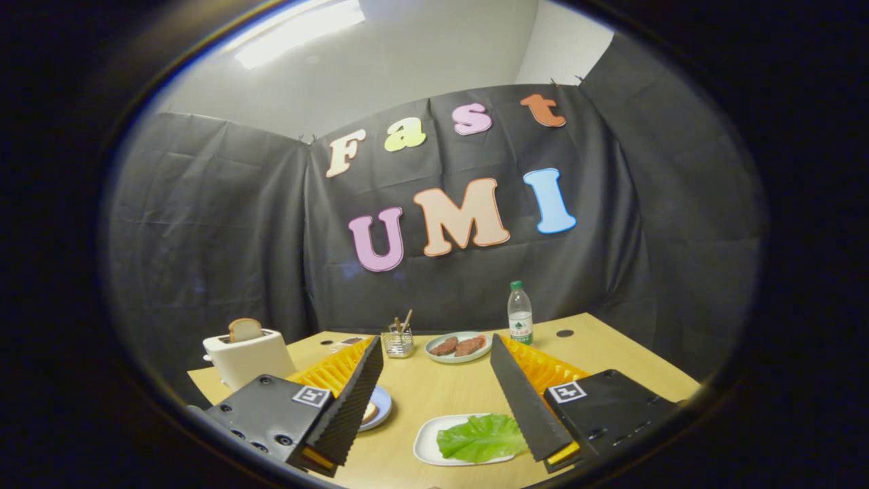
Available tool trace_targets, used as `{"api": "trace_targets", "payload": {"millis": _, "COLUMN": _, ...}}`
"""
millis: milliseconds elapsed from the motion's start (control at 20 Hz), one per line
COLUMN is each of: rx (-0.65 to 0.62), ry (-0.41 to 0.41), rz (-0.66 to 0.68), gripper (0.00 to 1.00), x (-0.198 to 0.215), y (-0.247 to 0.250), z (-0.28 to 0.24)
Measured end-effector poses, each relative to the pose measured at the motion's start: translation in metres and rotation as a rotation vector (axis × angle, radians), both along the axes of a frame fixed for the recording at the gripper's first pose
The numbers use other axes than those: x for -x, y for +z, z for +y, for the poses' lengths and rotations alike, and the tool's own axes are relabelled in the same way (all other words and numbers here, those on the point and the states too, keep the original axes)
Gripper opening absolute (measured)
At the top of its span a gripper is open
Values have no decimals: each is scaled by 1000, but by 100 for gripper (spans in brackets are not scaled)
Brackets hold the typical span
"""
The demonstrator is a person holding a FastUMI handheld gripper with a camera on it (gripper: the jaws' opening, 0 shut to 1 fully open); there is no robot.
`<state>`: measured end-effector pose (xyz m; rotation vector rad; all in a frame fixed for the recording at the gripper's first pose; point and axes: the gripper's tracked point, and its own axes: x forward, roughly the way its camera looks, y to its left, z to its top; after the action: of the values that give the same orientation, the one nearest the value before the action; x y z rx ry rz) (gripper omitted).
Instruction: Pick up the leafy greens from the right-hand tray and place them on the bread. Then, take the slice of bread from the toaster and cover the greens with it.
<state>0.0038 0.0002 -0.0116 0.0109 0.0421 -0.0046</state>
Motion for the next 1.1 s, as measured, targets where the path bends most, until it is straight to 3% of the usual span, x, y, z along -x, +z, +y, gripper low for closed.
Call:
{"api": "trace_targets", "payload": {"millis": 500, "rx": 14, "ry": 17, "rz": 6, "gripper": 100, "x": -2, "y": -3, "z": 10}}
{"api": "trace_targets", "payload": {"millis": 1100, "rx": -71, "ry": -114, "rz": 125, "gripper": 100, "x": -7, "y": -41, "z": -56}}
